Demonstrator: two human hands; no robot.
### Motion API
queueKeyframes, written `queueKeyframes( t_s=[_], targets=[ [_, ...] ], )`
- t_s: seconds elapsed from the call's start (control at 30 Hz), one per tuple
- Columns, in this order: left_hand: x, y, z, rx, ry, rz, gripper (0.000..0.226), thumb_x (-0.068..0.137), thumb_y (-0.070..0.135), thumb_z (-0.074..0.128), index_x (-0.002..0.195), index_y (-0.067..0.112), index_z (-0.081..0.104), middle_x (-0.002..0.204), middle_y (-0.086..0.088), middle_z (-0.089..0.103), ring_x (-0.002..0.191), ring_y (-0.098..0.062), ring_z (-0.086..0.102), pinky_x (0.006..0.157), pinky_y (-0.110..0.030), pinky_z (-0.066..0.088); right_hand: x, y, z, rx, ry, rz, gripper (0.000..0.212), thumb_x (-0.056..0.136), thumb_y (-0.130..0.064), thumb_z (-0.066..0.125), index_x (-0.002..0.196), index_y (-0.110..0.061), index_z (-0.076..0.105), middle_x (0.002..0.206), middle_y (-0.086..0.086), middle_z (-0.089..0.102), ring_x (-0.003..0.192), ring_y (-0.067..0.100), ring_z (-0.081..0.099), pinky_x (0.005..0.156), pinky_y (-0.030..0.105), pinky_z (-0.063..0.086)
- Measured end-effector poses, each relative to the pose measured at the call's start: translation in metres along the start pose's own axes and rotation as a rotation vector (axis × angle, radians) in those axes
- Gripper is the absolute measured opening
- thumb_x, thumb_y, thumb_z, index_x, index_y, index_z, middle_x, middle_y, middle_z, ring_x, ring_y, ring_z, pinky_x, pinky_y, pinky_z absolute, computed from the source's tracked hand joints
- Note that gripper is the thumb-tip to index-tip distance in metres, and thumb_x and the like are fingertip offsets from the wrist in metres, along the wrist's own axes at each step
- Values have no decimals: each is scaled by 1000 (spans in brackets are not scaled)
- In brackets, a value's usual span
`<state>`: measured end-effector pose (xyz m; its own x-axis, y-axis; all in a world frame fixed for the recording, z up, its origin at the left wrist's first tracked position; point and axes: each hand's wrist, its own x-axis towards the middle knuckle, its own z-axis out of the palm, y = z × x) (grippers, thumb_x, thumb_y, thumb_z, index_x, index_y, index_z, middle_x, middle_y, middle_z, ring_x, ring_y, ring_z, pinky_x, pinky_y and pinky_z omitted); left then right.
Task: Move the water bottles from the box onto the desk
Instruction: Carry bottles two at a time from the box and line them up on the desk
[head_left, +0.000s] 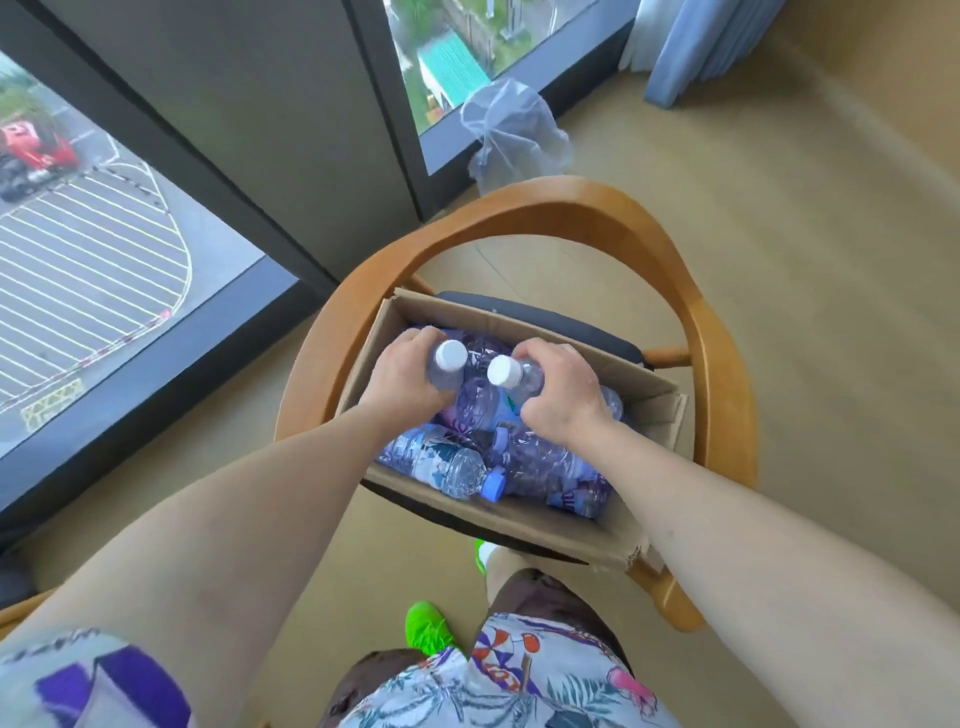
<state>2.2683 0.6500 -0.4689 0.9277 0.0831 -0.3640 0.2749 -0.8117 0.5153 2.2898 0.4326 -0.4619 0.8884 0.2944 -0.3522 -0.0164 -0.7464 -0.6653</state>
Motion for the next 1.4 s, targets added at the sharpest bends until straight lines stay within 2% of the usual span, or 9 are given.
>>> queueKeyframes(
  t_s=[0.33, 0.47, 0.57, 0.7, 0.8, 0.97, 1.03, 1.17, 1.4],
  targets=[
    [-69, 6, -99, -670, 439, -290, 40, 54, 25, 89, 85, 32, 64, 77, 24, 69, 73, 10, 65, 65, -22, 49, -23, -135, -19, 593, 56, 26, 63, 42, -9, 72, 104, -16, 65, 85, -2, 68, 78, 15, 63, 67, 26, 48],
    [-123, -15, -145, -867, 563, -330, 64, 49, 26, 92, 105, 26, 61, 103, -2, 71, 94, -18, 71, 79, -41, 62, -45, -182, 0, 863, -131, -11, 49, 67, 20, 65, 102, -13, 58, 78, 8, 65, 69, 22, 67, 61, 34, 57],
    [-176, -38, -174, -1029, 680, -331, 72, 48, 26, 97, 109, 20, 59, 103, -5, 73, 93, -22, 75, 73, -37, 62, -74, -226, 23, 932, -166, -24, 36, 80, 16, 63, 106, -5, 52, 82, 16, 63, 67, 30, 65, 66, 47, 58],
    [-247, -69, -202, -1195, 814, -305, 66, 50, 34, 98, 107, 23, 66, 102, -4, 76, 91, -22, 77, 77, -39, 62, -122, -291, 53, 1069, -462, -126, 7, 84, -5, 58, 83, -9, 52, 67, 8, 43, 51, 20, 44, 49, 27, 41],
    [-297, -93, -217, -1292, 960, -296, 48, 61, 31, 96, 98, 24, 67, 101, -4, 75, 86, -23, 74, 61, -31, 58, -154, -329, 76, 1068, -644, -115, 19, 98, -16, 52, 79, -15, 53, 67, 6, 42, 53, 19, 41, 53, 27, 37],
    [-388, -143, -229, -1381, 1180, -317, 50, 62, 32, 90, 102, 16, 66, 100, -4, 70, 79, -20, 65, 58, -26, 53, -205, -388, 128, 939, -836, -157, 23, 100, -31, 53, 88, -12, 61, 68, 7, 58, 53, 23, 60, 54, 30, 54],
    [-433, -166, -229, -1407, 1238, -346, 59, 60, 36, 88, 108, 12, 65, 100, -8, 70, 83, -24, 65, 69, -33, 52, -231, -410, 154, 895, -924, -176, 25, 98, -31, 55, 90, -9, 64, 68, 9, 62, 55, 25, 63, 55, 32, 56],
    [-524, -208, -224, -1434, 1377, -392, 25, 75, 19, 86, 88, 13, 66, 86, -11, 65, 85, -31, 63, 80, -42, 55, -287, -448, 214, 765, -1129, -230, 22, 94, -33, 58, 97, -13, 50, 73, 7, 36, 61, 20, 36, 53, 28, 38],
    [-698, -256, -186, -1340, 1681, -603, 34, 75, 42, 88, 95, 19, 73, 102, -5, 76, 93, -24, 72, 87, -39, 58, -415, -496, 335, 543, -1288, -383, 45, 84, -38, 76, 107, -6, 55, 72, 13, 59, 57, 27, 59, 52, 36, 56]
  ],
)
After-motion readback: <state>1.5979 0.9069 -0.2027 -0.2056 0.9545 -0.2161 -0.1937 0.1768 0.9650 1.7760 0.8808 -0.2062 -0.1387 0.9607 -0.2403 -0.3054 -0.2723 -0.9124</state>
